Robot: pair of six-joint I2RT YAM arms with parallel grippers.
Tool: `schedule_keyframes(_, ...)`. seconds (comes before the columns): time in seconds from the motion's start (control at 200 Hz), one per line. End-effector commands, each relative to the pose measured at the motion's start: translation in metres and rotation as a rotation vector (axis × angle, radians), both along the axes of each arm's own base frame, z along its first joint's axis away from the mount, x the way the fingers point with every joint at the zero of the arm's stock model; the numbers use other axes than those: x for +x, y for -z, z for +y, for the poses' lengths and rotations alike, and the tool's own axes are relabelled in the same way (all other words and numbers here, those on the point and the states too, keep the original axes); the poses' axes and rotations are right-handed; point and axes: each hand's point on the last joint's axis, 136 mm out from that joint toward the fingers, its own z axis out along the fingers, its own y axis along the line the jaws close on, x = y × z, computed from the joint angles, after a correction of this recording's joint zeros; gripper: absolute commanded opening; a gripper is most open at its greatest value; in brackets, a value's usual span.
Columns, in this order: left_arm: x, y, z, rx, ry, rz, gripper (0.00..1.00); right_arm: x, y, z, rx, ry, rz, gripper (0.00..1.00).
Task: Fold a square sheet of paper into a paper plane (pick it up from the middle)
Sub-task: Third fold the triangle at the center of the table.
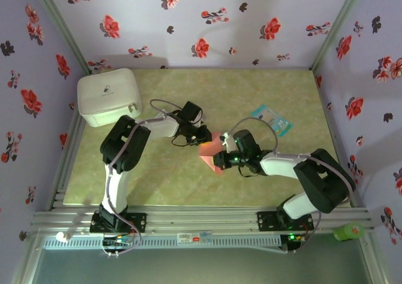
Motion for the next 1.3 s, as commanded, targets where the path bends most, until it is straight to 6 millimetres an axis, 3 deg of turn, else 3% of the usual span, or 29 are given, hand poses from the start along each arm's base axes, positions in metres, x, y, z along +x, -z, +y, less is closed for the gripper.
schedule_keyframes(0.0, -0.014, 0.025, 0.012, 0.075, 0.003, 0.044, 0.19, 0.013, 0.008, -0.013, -0.112, 0.040, -0.019, 0.00)
schedule_keyframes(0.42, -0.013, 0.023, 0.011, 0.070, -0.002, 0.040, 0.19, 0.026, 0.012, -0.024, -0.211, 0.065, -0.044, 0.00)
schedule_keyframes(0.845, -0.012, 0.022, 0.010, 0.068, -0.002, 0.037, 0.19, 0.037, 0.010, -0.022, -0.226, 0.072, -0.066, 0.00)
schedule_keyframes(1.295, -0.012, 0.019, 0.009, 0.063, 0.000, 0.035, 0.19, 0.036, 0.013, -0.025, -0.246, 0.079, -0.061, 0.00)
